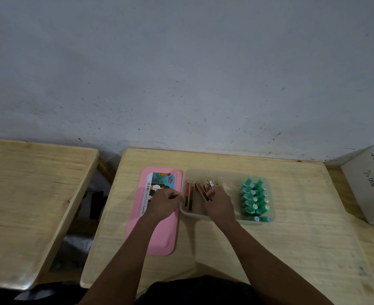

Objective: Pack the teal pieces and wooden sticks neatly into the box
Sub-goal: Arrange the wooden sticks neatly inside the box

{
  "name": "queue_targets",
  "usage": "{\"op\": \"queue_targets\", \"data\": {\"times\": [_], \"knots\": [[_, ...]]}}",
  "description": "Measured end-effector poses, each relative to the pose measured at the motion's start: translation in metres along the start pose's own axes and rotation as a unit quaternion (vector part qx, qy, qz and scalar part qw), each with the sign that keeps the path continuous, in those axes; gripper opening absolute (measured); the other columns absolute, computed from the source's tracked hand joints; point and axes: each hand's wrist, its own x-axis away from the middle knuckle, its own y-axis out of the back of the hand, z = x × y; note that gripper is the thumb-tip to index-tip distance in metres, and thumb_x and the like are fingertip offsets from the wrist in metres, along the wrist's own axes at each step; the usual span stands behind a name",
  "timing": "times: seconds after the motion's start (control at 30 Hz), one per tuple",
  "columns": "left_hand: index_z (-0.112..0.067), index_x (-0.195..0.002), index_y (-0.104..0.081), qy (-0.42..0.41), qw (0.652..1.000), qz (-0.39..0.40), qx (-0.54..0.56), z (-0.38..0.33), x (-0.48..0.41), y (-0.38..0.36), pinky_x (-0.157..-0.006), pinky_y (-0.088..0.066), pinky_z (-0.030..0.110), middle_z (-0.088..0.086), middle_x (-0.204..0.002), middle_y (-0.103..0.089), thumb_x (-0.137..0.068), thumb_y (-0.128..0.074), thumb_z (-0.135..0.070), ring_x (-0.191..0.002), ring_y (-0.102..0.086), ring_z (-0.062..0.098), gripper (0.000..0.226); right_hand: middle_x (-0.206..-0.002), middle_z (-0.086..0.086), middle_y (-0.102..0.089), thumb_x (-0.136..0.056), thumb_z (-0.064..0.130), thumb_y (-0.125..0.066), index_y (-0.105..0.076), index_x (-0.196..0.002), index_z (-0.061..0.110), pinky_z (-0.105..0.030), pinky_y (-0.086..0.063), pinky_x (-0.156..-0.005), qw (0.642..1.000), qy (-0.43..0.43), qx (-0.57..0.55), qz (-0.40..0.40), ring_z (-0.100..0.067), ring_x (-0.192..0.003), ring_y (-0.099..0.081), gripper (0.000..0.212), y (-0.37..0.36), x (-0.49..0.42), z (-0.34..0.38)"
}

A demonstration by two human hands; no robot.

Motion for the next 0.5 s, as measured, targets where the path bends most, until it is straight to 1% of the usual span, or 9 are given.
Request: {"op": "queue_targets", "data": {"times": [0.07,0.1,0.17,0.2,0.27,0.3,0.37,0.43,0.5], "knots": [[-0.025,-0.076,-0.066,-0.002,1.000,0.002,0.001,-0.0001,0.0003,0.0001,-0.083,-0.057,0.052,0.009,-0.084,-0.070,-0.089,-0.062,-0.015,-0.084,-0.068,0.030,0.017,-0.097,0.004,-0.068,-0.073,0.012,-0.070,-0.060,-0.088,0.031,-0.032,-0.053,-0.075,1.000,-0.002,-0.002,-0.001,-0.017,-0.087,-0.063,0.026,-0.0014,-0.0006,-0.0009],[-0.025,-0.076,-0.066,-0.003,1.000,0.002,0.001,-0.0001,0.0004,0.0000,-0.083,-0.057,0.052,0.009,-0.083,-0.069,-0.089,-0.062,-0.015,-0.084,-0.067,0.030,0.017,-0.098,0.004,-0.068,-0.074,0.013,-0.070,-0.063,-0.093,0.030,-0.031,-0.053,-0.075,1.000,-0.003,-0.002,-0.001,-0.016,-0.087,-0.063,0.027,-0.0020,-0.0011,-0.0017],[-0.025,-0.076,-0.066,-0.006,1.000,0.001,-0.001,-0.0003,0.0005,-0.0002,-0.083,-0.057,0.052,0.010,-0.083,-0.069,-0.090,-0.061,-0.015,-0.086,-0.068,0.033,0.017,-0.101,0.003,-0.069,-0.076,0.014,-0.070,-0.069,-0.105,0.024,-0.028,-0.050,-0.073,1.000,-0.007,-0.015,-0.005,-0.015,-0.086,-0.062,0.031,-0.0027,-0.0025,-0.0021],[-0.025,-0.076,-0.066,-0.007,1.000,0.002,-0.002,-0.0002,0.0004,-0.0003,-0.083,-0.057,0.052,0.011,-0.084,-0.070,-0.090,-0.061,-0.016,-0.088,-0.068,0.034,0.017,-0.100,0.001,-0.070,-0.077,0.014,-0.069,-0.070,-0.106,0.021,-0.027,-0.048,-0.072,0.999,-0.008,-0.035,-0.017,-0.015,-0.084,-0.062,0.030,-0.0024,-0.0030,-0.0016],[-0.025,-0.077,-0.066,-0.007,1.000,0.002,-0.001,0.0001,-0.0001,-0.0008,-0.083,-0.057,0.052,0.012,-0.085,-0.070,-0.090,-0.061,-0.016,-0.088,-0.068,0.034,0.016,-0.090,-0.001,-0.071,-0.077,0.013,-0.068,-0.074,-0.100,0.016,-0.027,-0.048,-0.070,0.994,-0.019,-0.090,-0.052,-0.016,-0.080,-0.063,0.024,-0.0018,-0.0039,0.0003],[-0.024,-0.078,-0.066,-0.006,1.000,0.001,0.000,0.0008,-0.0003,-0.0008,-0.083,-0.057,0.052,0.011,-0.085,-0.070,-0.090,-0.061,-0.016,-0.087,-0.068,0.032,0.015,-0.085,0.000,-0.070,-0.076,0.014,-0.070,-0.074,-0.097,0.015,-0.028,-0.049,-0.070,0.991,-0.025,-0.112,-0.066,-0.018,-0.080,-0.065,0.021,-0.0018,-0.0041,0.0016],[-0.024,-0.079,-0.066,-0.006,1.000,0.001,-0.001,0.0019,-0.0012,-0.0011,-0.083,-0.057,0.051,0.008,-0.083,-0.069,-0.090,-0.061,-0.017,-0.086,-0.068,0.030,0.014,-0.082,0.001,-0.071,-0.075,0.019,-0.072,-0.075,-0.093,0.015,-0.032,-0.053,-0.071,0.988,-0.030,-0.132,-0.078,-0.019,-0.079,-0.067,0.019,-0.0034,-0.0038,0.0027],[-0.023,-0.080,-0.067,-0.006,1.000,0.001,-0.002,0.0033,-0.0023,-0.0015,-0.083,-0.057,0.051,0.008,-0.083,-0.070,-0.090,-0.061,-0.017,-0.083,-0.068,0.029,0.013,-0.081,0.001,-0.071,-0.075,0.021,-0.073,-0.074,-0.091,0.017,-0.033,-0.054,-0.072,0.986,-0.034,-0.144,-0.077,-0.018,-0.078,-0.067,0.016,-0.0050,-0.0024,0.0033],[-0.021,-0.082,-0.068,-0.005,1.000,0.001,0.000,0.0042,-0.0029,-0.0017,-0.083,-0.057,0.051,0.008,-0.083,-0.070,-0.090,-0.061,-0.017,-0.083,-0.067,0.028,0.011,-0.082,0.003,-0.069,-0.074,0.019,-0.073,-0.068,-0.086,0.020,-0.032,-0.052,-0.073,0.987,-0.035,-0.149,-0.057,-0.017,-0.080,-0.065,0.013,-0.0056,-0.0016,0.0036]]}}
